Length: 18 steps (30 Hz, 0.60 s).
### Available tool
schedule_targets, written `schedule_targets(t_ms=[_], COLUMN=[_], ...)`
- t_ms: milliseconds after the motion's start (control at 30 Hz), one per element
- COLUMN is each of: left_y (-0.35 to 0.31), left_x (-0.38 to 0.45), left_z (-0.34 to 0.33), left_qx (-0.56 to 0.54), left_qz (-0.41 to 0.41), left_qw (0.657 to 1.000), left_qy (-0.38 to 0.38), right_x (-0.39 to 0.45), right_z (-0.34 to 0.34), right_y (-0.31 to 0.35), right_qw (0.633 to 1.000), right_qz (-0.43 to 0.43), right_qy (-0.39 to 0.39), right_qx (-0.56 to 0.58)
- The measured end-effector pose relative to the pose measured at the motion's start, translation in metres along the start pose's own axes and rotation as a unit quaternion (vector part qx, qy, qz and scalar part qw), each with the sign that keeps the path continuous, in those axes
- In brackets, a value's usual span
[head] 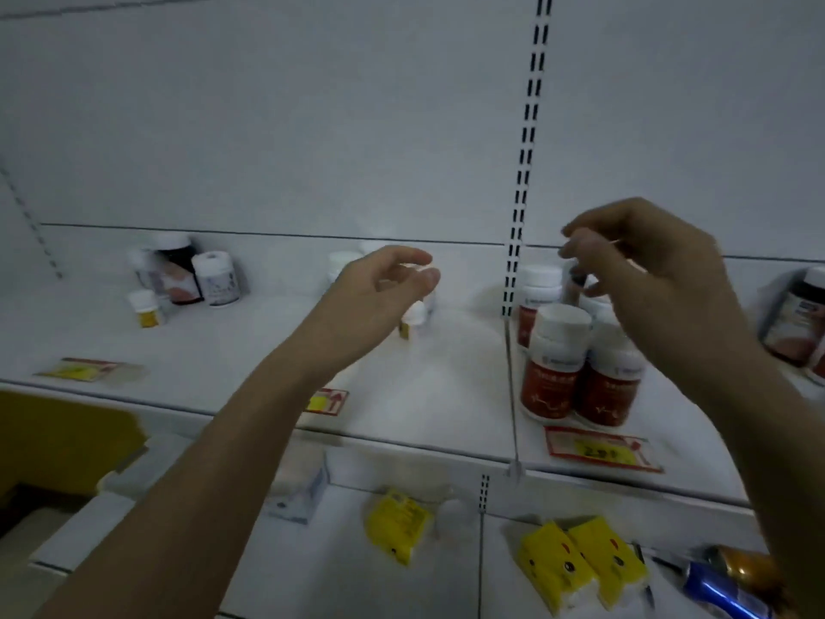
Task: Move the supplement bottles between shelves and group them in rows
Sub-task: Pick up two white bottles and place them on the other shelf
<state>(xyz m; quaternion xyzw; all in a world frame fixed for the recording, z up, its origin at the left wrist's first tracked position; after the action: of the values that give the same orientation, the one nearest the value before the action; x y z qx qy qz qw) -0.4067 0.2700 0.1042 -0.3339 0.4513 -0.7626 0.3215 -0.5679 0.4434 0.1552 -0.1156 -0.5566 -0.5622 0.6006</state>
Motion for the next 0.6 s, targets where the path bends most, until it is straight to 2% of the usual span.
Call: schedule_targets(t_ms=[100, 233, 467, 600], left_y=[0.003, 0.030, 0.091, 0.114], left_x=[-0.012, -0.034, -0.084, -0.092], left_z=[0.054, 0.144, 0.304, 0.362], left_qx=[0.077, 0.154, 0.194, 0.223], left_qz=[-0.009, 0.015, 0.063, 0.083], left_qw=[0.997, 0.987, 0.971, 0.962], left_qy=[-0.010, -0.050, -0.122, -0.134], right_x=[0.021, 0.033, 0.034, 0.030], right_z=[-0.077, -0.181, -0.332, -0.398], right_y=[0.036, 0.083, 0.151, 0.170], right_qw=[0.996, 0.984, 0.962, 0.950], right_qz=[-0.005, -0.009, -0.027, -0.024], right_qy=[0.092, 0.168, 0.262, 0.304], right_qx=[0.017, 0.052, 0.079, 0.061])
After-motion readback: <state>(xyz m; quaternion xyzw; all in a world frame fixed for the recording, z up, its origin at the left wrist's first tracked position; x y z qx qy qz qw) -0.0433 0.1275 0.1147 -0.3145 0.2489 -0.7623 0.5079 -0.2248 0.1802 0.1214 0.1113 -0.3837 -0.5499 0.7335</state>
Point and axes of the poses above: each hand's wrist, its own x-axis towards the middle knuckle, its own z-axis out of the back of the hand, y = z × x, the point moved 10 cm from there along x, towards the middle knuckle, and after that the axes turned 11 degrees about z, right-handed, at the moved point
